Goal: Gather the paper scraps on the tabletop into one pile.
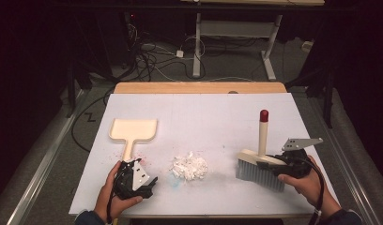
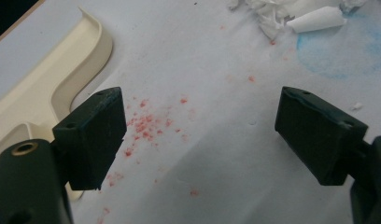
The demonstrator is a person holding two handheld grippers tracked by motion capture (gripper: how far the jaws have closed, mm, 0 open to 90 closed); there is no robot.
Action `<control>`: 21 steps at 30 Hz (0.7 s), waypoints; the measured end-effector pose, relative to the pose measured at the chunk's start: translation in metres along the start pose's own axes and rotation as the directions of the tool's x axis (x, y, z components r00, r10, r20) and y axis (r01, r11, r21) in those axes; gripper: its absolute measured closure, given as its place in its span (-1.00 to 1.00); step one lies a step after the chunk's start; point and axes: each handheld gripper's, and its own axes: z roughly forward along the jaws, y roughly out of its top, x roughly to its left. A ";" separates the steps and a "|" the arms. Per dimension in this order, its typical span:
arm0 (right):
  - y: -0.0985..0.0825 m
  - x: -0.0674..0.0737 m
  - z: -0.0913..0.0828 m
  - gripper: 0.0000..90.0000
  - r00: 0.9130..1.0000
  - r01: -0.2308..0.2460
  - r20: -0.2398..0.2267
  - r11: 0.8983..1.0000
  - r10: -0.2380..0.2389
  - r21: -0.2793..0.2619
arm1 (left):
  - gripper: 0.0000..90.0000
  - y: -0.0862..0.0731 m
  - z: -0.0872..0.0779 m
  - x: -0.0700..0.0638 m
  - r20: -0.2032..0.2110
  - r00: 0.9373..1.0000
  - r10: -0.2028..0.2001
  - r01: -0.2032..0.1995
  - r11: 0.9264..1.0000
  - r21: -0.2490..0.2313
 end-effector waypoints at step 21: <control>0.027 -0.053 0.016 0.15 0.982 0.041 0.175 0.989 -0.066 0.144 | -0.65 0.003 0.000 -0.009 0.013 0.998 0.056 -0.056 0.998 -0.008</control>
